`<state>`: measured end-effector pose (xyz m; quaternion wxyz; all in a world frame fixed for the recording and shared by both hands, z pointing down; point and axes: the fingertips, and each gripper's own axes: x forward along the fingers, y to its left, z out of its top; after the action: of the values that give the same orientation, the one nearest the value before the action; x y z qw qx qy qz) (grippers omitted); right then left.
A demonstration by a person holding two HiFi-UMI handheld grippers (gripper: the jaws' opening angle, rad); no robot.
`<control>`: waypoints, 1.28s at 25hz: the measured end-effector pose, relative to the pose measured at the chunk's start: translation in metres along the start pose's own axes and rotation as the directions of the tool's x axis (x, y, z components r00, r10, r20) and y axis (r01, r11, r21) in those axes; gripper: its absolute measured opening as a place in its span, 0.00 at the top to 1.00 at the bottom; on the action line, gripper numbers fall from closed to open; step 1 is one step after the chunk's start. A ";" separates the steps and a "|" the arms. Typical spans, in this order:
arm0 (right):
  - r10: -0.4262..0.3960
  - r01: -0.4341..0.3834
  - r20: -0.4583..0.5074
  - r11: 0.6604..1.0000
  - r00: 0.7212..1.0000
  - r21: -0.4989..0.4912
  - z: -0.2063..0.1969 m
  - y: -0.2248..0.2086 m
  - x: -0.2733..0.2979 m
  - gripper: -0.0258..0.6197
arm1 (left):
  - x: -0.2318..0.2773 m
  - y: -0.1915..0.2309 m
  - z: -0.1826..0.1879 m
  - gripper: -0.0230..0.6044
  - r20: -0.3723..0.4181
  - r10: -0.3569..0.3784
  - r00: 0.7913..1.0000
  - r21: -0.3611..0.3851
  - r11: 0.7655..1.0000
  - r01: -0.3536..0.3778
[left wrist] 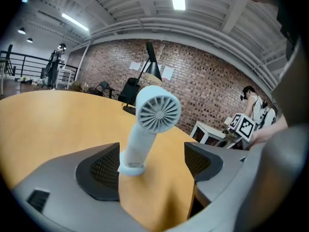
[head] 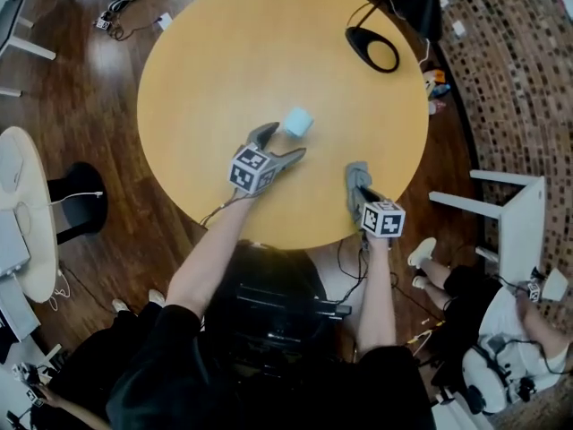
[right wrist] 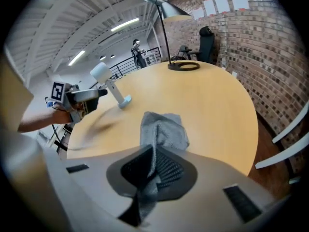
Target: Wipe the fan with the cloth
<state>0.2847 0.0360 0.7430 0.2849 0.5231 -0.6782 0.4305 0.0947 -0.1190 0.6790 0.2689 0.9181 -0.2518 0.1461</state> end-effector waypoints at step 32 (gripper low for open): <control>0.378 -0.133 0.283 0.773 0.881 -0.620 0.195 0.278 -0.124 0.91 | -0.041 -0.060 0.011 0.64 -0.410 0.093 0.907 0.469 0.875 0.122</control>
<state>0.0677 -0.0552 0.4684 0.2270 0.3859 -0.8857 0.1228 0.0944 -0.0655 0.6280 0.0793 0.9045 -0.1364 0.3962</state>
